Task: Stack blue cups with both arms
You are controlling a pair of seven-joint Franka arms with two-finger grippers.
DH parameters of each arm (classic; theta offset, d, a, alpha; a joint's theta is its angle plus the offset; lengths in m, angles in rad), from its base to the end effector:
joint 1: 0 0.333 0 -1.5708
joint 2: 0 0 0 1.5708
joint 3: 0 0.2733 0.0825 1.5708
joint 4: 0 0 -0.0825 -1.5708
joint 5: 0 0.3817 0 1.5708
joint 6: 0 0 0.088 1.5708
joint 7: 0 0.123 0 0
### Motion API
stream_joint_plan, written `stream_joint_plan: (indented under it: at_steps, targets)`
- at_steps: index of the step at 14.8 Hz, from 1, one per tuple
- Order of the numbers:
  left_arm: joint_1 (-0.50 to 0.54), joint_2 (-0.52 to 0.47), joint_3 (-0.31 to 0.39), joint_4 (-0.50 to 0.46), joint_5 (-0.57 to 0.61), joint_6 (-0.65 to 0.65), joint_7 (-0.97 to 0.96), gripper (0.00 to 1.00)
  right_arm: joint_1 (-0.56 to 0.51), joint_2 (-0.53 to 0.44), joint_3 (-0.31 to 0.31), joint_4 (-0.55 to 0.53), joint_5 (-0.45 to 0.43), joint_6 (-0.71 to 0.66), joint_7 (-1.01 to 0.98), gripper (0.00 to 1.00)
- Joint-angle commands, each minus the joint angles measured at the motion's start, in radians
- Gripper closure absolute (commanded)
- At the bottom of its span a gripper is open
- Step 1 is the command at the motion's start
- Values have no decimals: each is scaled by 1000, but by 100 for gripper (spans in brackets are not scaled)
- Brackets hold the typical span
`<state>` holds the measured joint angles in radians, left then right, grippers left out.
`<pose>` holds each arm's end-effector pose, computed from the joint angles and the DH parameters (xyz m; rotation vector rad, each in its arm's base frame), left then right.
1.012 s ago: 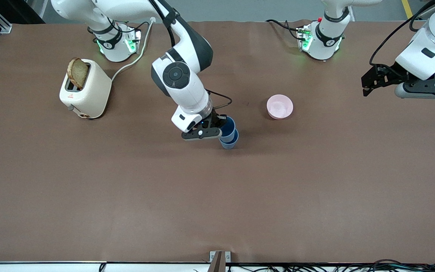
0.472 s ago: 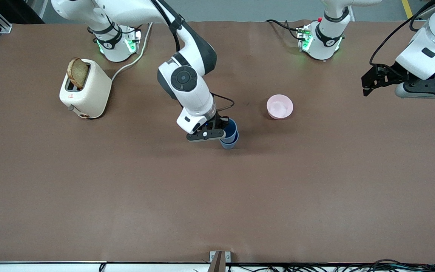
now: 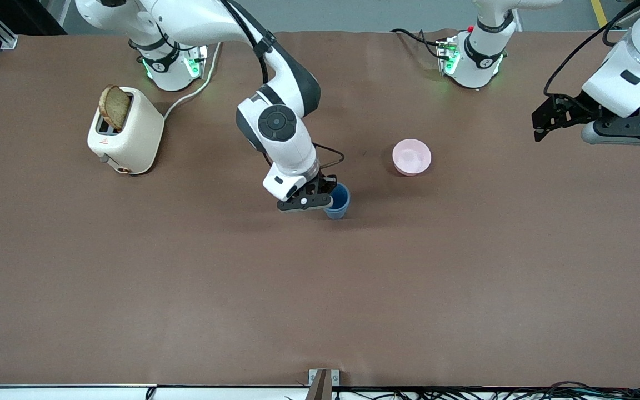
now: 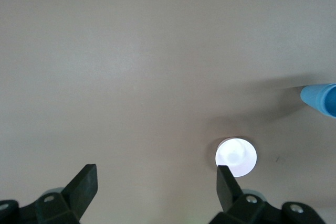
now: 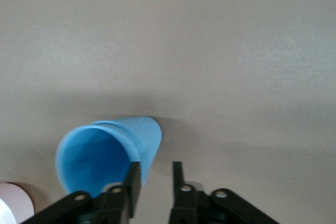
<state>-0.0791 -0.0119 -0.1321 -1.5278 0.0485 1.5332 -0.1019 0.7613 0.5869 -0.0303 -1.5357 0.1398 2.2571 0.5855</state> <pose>0.5350 -0.1089 0.5892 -3.0902 0.1656 -0.0384 0.5100 0.4681 0.2753 -2.9793 -0.1048 -0.0703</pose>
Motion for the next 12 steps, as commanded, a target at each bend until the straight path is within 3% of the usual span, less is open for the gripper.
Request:
stream_joint_plan:
  at_steps: [1, 7, 10, 12]
  targets:
    - [2, -16, 5, -6, -16, -2, 11, 0, -2, -16, -13, 12, -17, -5, 20, 0]
    - [2, -14, 6, -6, -16, -2, 11, 0, -83, -237, -143, -23, -28, -139, 4, 0]
    - [1, -14, 6, -6, -15, -2, 11, 0, -128, -361, -223, -95, -116, -201, -21, 0]
    - [1, -13, 5, -5, -15, -2, 11, 0, -181, -447, -241, -162, -175, -232, -39, 0]
